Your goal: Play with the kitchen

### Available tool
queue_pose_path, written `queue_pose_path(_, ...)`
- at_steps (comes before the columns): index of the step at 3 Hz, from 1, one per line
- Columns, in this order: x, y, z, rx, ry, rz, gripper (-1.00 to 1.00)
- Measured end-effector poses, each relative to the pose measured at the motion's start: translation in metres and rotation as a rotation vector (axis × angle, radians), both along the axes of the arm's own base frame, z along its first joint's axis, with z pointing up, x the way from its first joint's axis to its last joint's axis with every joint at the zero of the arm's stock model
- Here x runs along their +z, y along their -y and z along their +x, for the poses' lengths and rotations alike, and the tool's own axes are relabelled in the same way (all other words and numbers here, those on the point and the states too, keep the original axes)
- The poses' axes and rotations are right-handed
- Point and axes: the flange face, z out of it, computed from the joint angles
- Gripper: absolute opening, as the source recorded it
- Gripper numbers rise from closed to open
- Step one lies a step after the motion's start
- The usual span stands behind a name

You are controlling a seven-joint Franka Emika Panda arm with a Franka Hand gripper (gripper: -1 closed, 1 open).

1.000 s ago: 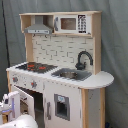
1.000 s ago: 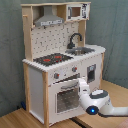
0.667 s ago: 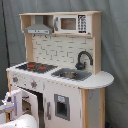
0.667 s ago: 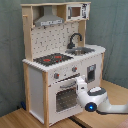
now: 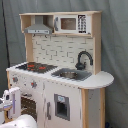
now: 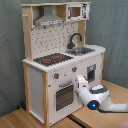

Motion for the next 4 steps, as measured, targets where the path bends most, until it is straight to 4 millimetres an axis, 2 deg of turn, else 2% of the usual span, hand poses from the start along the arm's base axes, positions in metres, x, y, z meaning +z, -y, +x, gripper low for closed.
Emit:
queue_pose_path(1,0.001,0.005,-0.028,0.011,0.008,-0.012,1.0)
queue_pose_path(2,0.012,-0.002,-0.056,0.062,-0.004,-0.064,1.0)
queue_pose_path(4,0.046,-0.02,-0.074,0.129,-0.041,-0.231,1.0)
